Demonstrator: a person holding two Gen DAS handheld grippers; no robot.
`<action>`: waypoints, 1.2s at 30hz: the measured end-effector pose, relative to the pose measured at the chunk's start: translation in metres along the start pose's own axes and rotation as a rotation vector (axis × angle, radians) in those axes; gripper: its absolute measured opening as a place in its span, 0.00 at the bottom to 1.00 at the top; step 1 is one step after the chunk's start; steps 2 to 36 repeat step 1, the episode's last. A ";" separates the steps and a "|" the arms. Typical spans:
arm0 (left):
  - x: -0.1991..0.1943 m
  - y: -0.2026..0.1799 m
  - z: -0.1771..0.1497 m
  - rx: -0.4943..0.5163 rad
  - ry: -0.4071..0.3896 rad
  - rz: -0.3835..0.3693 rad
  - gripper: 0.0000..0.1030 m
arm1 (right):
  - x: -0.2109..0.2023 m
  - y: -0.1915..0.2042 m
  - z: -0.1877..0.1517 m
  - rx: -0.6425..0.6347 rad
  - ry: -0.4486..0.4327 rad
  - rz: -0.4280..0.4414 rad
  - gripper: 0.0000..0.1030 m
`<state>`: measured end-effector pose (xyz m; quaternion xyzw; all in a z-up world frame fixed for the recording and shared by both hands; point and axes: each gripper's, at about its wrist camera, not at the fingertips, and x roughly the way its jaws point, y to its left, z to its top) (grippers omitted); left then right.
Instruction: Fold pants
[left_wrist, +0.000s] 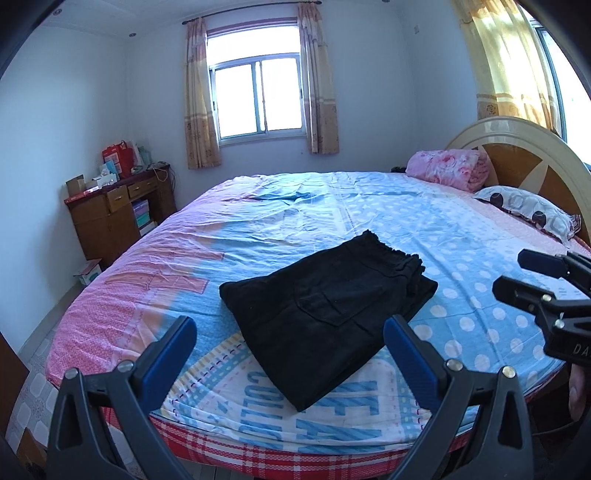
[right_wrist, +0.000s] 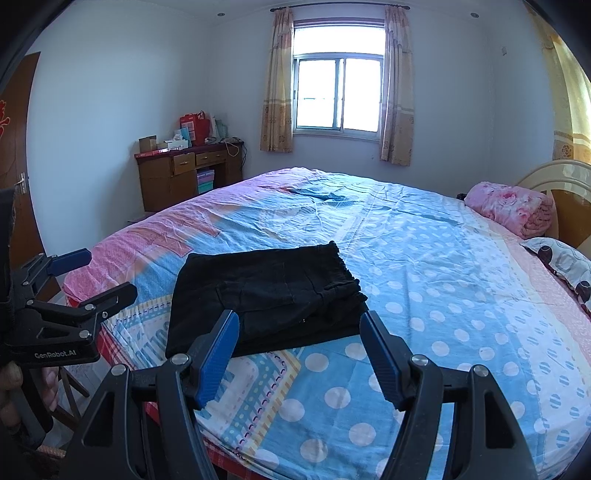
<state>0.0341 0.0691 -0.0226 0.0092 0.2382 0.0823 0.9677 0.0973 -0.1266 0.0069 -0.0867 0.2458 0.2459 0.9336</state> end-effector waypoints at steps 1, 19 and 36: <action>0.000 -0.001 0.000 0.000 -0.001 -0.006 1.00 | 0.001 0.000 0.000 -0.002 0.003 0.000 0.67; 0.000 -0.001 0.000 0.000 -0.001 -0.006 1.00 | 0.001 0.000 0.000 -0.002 0.003 0.000 0.67; 0.000 -0.001 0.000 0.000 -0.001 -0.006 1.00 | 0.001 0.000 0.000 -0.002 0.003 0.000 0.67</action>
